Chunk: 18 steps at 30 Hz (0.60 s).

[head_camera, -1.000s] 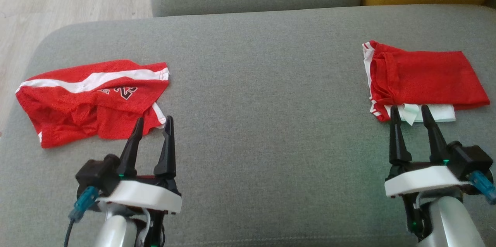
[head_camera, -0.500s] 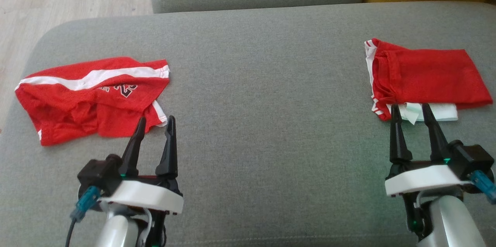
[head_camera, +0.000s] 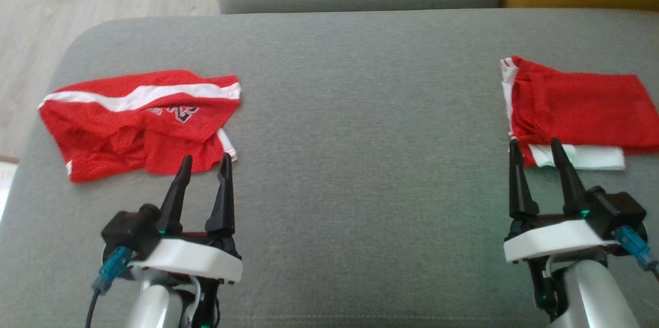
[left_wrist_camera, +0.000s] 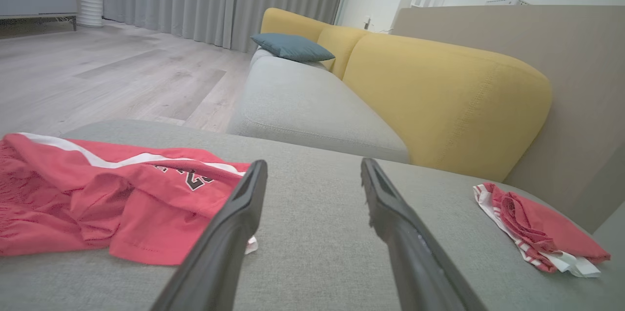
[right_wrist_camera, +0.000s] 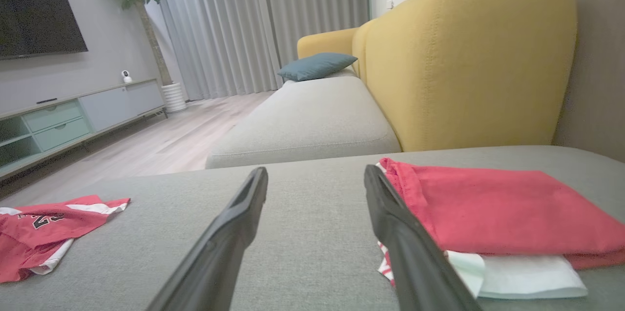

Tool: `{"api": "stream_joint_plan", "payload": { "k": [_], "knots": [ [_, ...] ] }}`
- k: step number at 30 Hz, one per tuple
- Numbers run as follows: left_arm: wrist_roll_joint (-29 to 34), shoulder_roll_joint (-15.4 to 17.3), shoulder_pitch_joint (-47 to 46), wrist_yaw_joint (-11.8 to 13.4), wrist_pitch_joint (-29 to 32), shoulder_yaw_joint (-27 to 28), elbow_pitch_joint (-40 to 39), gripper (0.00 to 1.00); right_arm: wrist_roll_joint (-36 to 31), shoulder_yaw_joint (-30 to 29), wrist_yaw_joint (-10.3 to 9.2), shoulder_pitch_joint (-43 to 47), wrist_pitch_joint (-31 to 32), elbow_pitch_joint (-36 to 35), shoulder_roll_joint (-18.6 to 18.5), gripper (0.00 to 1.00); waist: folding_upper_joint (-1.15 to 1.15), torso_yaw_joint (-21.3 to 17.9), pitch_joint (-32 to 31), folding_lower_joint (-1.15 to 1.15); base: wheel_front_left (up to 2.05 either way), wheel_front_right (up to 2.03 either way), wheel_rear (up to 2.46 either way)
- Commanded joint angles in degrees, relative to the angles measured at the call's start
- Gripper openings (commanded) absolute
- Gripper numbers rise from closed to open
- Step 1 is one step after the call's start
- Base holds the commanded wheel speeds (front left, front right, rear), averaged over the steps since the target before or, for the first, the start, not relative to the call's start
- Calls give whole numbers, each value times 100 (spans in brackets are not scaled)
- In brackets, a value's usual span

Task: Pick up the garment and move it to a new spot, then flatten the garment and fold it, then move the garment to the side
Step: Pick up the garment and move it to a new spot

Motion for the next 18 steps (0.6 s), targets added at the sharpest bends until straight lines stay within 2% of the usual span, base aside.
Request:
{"api": "stream_joint_plan", "payload": {
  "k": [1,18],
  "knots": [
    [-33,45,-231,45,-29,238,-185,100,4,198,-5,-141,-62,-155,-14,100,0,129,-4,0,0,0,0],
    [-33,45,-327,105,-29,591,-218,100,83,811,-5,-192,-62,-22,-14,100,0,1655,225,0,0,0,0]
  ]
}}
